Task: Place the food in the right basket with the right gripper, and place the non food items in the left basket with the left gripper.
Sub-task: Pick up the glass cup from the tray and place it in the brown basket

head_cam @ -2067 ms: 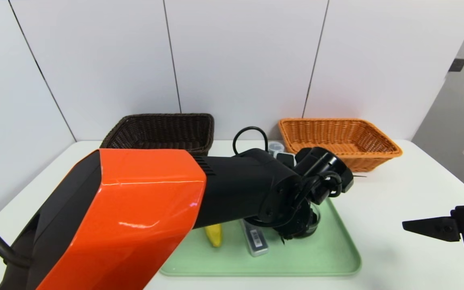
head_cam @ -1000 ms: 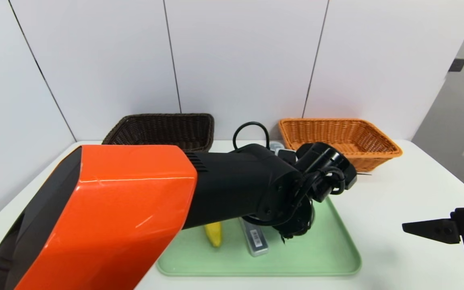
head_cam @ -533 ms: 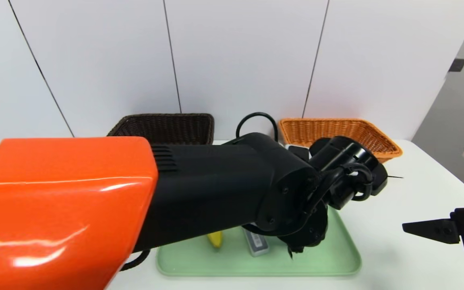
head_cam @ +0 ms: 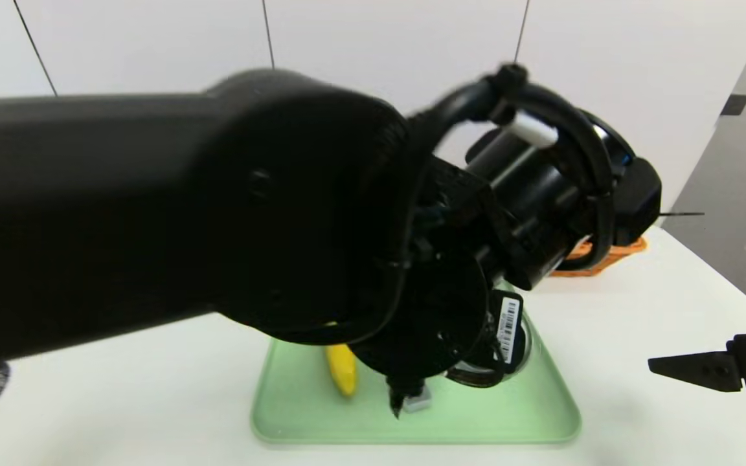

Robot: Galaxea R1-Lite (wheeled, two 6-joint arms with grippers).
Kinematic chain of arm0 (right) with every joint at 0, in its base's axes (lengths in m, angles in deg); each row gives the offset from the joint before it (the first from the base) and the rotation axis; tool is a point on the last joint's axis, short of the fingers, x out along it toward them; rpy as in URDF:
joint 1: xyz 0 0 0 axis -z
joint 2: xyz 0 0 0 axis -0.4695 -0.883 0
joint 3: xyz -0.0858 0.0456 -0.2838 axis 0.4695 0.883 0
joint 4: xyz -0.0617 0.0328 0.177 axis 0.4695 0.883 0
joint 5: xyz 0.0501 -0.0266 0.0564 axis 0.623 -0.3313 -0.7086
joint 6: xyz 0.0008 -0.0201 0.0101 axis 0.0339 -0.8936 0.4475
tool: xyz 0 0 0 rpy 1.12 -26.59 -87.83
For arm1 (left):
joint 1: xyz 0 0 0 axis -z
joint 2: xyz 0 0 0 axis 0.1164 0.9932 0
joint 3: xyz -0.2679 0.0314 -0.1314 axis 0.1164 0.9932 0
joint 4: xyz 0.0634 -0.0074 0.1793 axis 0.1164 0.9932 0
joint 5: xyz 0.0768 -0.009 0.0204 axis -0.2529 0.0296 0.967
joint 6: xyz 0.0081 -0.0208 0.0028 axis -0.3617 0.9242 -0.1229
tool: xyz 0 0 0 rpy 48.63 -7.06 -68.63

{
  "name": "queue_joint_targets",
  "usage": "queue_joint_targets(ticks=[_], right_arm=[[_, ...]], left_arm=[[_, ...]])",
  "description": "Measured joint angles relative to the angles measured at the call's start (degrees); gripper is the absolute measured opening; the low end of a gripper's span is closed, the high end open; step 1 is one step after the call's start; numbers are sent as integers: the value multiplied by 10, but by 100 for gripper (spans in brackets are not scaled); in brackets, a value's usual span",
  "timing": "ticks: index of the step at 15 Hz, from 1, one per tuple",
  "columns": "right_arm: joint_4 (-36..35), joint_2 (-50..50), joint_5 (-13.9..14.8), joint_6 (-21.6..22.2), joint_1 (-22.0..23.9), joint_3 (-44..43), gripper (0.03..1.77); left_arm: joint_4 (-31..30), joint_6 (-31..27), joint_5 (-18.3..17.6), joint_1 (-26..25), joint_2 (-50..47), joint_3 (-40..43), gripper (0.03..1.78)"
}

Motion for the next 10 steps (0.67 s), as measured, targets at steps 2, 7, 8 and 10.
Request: queue_joint_targets(ticks=[2, 7, 8, 10], right_arm=[[0, 3, 0, 0, 1, 0, 170], [0, 15, 0, 1, 1, 2, 170], [0, 19, 0, 1, 1, 3, 170], [1, 22, 0, 1, 1, 3, 170]], left_arm=[[32, -1, 0, -17, -29, 0, 9], [38, -47, -1, -134, -77, 1, 9], [33, -63, -2, -167, -81, 1, 9], [12, -94, -14, -244, -81, 1, 9]])
